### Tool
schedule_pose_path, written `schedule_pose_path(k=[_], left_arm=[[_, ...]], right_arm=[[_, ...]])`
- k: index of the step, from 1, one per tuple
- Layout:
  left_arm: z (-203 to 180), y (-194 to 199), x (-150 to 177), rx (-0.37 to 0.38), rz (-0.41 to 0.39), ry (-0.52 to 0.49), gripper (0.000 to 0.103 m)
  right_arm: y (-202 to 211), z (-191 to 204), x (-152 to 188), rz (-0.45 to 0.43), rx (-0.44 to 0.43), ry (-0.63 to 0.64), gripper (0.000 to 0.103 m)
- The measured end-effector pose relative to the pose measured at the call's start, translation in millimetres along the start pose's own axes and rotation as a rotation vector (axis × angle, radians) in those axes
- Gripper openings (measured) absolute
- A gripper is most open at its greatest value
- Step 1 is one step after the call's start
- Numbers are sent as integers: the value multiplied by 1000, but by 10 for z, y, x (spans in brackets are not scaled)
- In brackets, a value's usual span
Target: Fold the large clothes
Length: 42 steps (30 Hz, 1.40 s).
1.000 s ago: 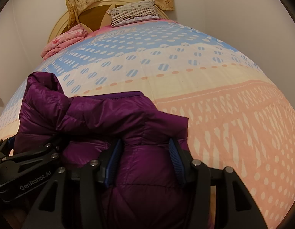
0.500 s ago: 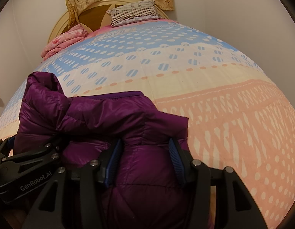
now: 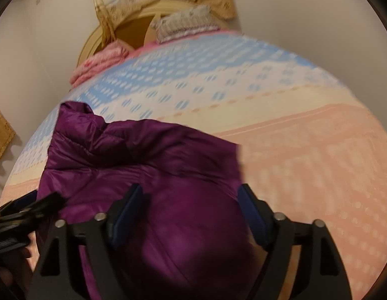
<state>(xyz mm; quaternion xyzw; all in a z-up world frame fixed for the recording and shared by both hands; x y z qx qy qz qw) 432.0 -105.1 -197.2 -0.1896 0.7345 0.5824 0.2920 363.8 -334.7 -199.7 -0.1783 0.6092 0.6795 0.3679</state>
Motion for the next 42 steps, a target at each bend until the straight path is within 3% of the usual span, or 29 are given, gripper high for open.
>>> schedule_pose_path(k=[2,4,7,10,14,20,22,24,25,27,34,42], left_arm=[[66,18,161,-7,19,-29,102],[135,15,303,55,21,-5,102],[170,8,337,99,31,40,102],[107,-47,341,130,45,25,102],[47,-51,349,169,48,6,102],[-20,-102,352,240,47,-4,101],[-115,-74,354,276,36,-29,87],[-205,13,349,251,14,-76,67],[-238,64,348,240,11,-96,61],[-263,198,320,231,-5,-119,38],[-227,1012,229,130,-148,-215,33],[203,1644,253,59,-229,-171,33]], right_arm=[[22,-81,84,13,-19,-17,82],[20,-125,142,27,-36,-37,82],[11,-123,214,41,-63,-64,82],[0,-114,234,46,-77,-73,83],[-1,50,282,64,-165,-33,63],[-92,92,278,93,-212,-33,62],[-113,115,258,111,-266,-41,49],[-96,126,269,104,-309,-55,34],[-69,147,275,94,-314,-48,32],[16,186,280,71,-335,-52,28],[396,604,232,-10,-445,-34,26],[602,1269,170,-38,-556,32,25]])
Point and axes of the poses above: each gripper's, at about its wrist camera, not at the fingertips, and y roughly against the way its jaws point, z to its left, x to its underside, the point moved 3 cm from there along -y, roughly the way its jaws point
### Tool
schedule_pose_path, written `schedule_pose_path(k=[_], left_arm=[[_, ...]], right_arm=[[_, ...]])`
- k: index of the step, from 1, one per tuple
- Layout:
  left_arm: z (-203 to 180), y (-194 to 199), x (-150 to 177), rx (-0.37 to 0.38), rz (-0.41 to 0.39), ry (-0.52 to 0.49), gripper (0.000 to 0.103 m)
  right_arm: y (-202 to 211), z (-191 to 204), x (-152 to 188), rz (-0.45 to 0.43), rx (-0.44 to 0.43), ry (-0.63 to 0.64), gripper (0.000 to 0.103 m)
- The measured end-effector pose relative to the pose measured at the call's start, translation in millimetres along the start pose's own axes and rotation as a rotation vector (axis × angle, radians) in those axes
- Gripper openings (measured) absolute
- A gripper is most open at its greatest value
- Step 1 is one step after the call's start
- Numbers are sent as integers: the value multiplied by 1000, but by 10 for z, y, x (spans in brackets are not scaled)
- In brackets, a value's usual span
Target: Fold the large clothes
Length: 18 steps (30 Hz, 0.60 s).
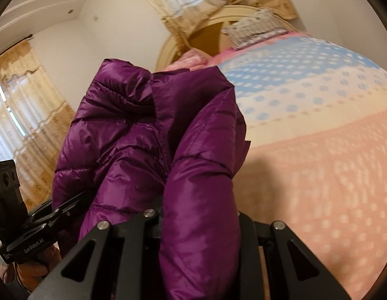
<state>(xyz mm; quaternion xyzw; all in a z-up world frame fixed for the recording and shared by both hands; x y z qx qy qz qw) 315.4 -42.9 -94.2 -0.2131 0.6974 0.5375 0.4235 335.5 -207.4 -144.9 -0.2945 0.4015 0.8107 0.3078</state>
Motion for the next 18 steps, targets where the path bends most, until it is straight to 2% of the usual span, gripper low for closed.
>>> schedule_pose_path(k=[5,10,18], left_arm=[[353,211,86,-60,-11,49,33],[738,316,228,-120,-13,100,33],[1122,374,451,-167,-7,164,33]], right_arm=[[30,137,22,38,-52,38,25],[-121,176,9,83,-78,78,24],[-404,431,166,141,-103,125,24]])
Point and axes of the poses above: each gripper's, at about its wrist camera, not at the fingertips, and y roughly against the way its jaws point, z to its left, x to its underside, the point moved 3 cm from there along -y, roughly the way its jaws point
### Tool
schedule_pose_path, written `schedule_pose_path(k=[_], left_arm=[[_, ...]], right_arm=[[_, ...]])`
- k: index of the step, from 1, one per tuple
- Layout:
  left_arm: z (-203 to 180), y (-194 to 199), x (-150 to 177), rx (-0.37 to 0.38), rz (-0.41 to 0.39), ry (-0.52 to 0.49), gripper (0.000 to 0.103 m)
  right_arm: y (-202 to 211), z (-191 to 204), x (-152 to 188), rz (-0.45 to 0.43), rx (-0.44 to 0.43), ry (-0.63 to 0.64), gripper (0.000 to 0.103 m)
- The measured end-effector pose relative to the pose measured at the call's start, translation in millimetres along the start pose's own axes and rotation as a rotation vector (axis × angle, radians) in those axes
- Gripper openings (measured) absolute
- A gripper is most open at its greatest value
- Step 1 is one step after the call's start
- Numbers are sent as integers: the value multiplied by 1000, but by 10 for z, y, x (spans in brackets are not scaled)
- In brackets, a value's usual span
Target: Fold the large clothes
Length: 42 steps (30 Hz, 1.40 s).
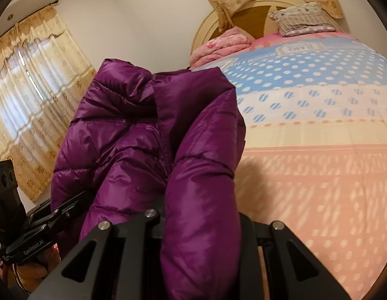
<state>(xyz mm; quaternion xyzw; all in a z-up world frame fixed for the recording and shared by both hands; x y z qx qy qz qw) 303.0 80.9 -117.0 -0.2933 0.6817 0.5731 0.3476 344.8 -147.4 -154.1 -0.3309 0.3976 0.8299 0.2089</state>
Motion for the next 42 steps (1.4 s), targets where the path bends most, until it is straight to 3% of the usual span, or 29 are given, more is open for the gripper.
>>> schedule_pose_path(k=[14,37,42], left_arm=[[622,81,295,-57,27,85,33],[1004,-89,560,-91,93,171,34],[1047,-151,595,-97,112,177,40]], right_arm=[[-582,356,48,84,-28,62,24],[-998,576,124,172,-19,105,24],[-1065,531,159,184,7,101,24]])
Point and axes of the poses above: each gripper's, at about its wrist camera, not at the fingertips, and y roughly against the way its jaws point, z to its left, x to its underside, the point moved 3 cm from there along -y, roughly the way its jaws point
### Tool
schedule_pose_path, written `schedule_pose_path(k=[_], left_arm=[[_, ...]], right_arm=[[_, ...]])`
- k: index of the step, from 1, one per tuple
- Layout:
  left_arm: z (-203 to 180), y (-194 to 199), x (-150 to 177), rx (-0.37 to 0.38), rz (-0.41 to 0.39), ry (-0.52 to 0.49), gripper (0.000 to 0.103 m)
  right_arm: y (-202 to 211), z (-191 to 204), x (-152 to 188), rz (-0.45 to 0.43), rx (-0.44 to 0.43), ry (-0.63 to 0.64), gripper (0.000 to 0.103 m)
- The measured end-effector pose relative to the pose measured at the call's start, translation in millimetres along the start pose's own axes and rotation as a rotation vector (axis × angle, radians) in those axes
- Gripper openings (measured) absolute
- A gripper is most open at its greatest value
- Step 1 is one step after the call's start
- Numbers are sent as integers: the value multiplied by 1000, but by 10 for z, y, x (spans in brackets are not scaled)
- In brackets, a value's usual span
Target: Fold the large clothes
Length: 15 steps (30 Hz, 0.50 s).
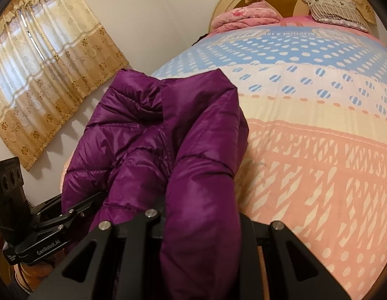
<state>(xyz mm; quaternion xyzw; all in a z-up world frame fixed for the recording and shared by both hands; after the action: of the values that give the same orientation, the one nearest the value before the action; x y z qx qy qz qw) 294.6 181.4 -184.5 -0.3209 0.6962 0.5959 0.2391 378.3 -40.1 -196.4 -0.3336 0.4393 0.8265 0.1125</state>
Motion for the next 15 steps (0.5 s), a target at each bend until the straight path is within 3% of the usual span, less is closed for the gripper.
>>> schedule_pose_path(k=[4,15], left_arm=[[18,-18,8,-5,2,7,44],[92,-64,39,-34,22,38,68]], right_arm=[[-24,-4,12,1,13,4,24],[-80,6,63,7,69,35,28]])
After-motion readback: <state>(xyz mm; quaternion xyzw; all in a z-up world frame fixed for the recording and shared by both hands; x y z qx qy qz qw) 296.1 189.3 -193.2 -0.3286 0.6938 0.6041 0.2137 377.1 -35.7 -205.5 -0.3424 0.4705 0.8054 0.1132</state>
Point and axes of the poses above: each gripper's, at about its wrist camera, not at the fingertips, and y roughly against the way its jaws point, z to its left, x to its underside, the point moved 3 cm from there along -y, roughly the way its jaws point
